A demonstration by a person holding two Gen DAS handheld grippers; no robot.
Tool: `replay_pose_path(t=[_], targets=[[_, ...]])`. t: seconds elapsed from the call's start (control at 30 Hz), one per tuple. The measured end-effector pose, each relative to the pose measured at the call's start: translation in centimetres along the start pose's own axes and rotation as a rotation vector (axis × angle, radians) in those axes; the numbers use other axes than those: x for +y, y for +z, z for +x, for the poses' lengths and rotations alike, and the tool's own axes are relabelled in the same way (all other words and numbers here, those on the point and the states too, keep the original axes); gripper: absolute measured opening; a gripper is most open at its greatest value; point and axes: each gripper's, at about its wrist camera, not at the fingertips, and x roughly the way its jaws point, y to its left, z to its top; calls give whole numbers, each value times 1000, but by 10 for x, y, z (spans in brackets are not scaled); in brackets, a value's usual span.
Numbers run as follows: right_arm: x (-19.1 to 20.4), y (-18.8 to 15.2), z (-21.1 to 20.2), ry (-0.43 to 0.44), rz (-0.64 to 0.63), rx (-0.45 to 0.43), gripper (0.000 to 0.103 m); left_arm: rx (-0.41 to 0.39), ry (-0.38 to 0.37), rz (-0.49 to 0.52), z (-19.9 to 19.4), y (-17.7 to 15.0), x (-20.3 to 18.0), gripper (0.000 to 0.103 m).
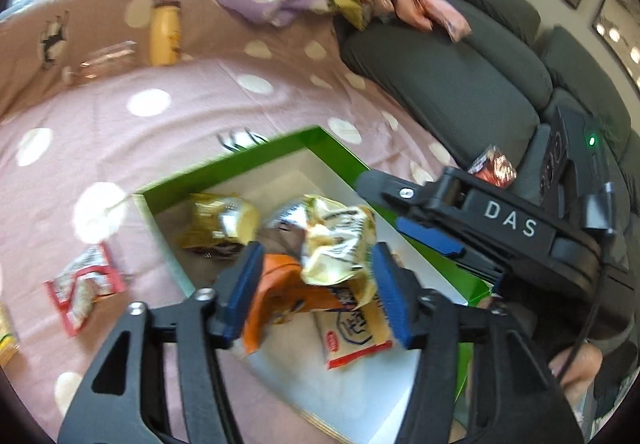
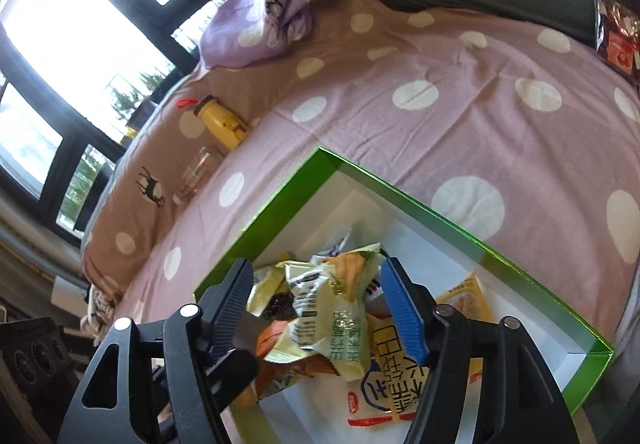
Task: Organize snacks
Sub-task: 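Open the right gripper to drop the green-and-white bag into the box, then move the right gripper back to the soda cracker packet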
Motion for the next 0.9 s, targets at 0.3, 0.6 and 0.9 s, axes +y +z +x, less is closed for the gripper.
replay_pose_path(t=[0.3, 0.6, 0.9], targets=[[46, -14, -7, 41, -126, -42, 83, -162, 194, -146, -99, -25, 70, 89], [109, -45, -2, 62, -308, -47, 83, -261, 439, -384, -185, -81, 166, 102], [156, -86, 27, 64, -467, 5, 84, -231, 565, -614, -200, -118, 233, 102]])
